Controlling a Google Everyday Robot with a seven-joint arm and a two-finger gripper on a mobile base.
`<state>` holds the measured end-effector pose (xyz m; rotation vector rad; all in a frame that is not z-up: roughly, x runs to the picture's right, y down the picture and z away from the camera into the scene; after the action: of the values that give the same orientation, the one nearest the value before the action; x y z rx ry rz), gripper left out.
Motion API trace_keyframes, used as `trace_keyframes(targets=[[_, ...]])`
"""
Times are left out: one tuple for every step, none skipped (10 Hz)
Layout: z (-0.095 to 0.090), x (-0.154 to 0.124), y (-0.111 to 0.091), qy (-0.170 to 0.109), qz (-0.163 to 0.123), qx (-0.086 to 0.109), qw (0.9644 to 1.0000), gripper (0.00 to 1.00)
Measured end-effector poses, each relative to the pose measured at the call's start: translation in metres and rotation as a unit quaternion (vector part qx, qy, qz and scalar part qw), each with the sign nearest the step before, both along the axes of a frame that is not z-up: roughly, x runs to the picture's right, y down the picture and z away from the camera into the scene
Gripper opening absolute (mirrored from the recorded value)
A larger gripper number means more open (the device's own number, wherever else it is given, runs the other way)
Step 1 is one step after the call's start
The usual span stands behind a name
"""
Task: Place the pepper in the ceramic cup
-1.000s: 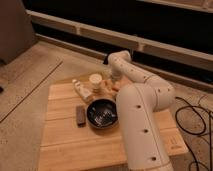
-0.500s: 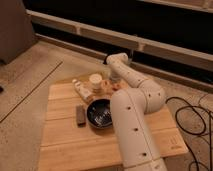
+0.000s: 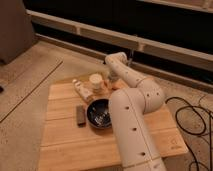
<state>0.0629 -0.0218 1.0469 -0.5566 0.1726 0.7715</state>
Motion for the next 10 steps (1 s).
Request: trace_keyframes(targets=[[-0.002,0.002,-0.003,0.002,0.004,0.004,1.0,0.0],[-0.007,0.005,-0.013,0.006,0.017,0.017,0.9997,0.0],[-0.013,0.008,-0.026,0.008,0.03,0.033,0.999,0.0],[-0.021,0.008,-0.04,0.005,0.041,0.05,0.9979,0.0],[-0.041,0.009,-0.071,-0.003,0.057,0.091,0.9942,0.0],[-0.053,0.009,-0.085,-0.009,0.063,0.112,0.9917,0.0],[-0.067,0.007,-0.099,-0.018,0.066,0.133,0.9887,0.0],[-0.088,-0.004,-0.111,-0.039,0.062,0.159,0.9846,0.0],[-0.097,-0.015,-0.114,-0.053,0.056,0.167,0.9829,0.0],[-0.11,-0.035,-0.116,-0.077,0.04,0.18,0.9799,0.0]])
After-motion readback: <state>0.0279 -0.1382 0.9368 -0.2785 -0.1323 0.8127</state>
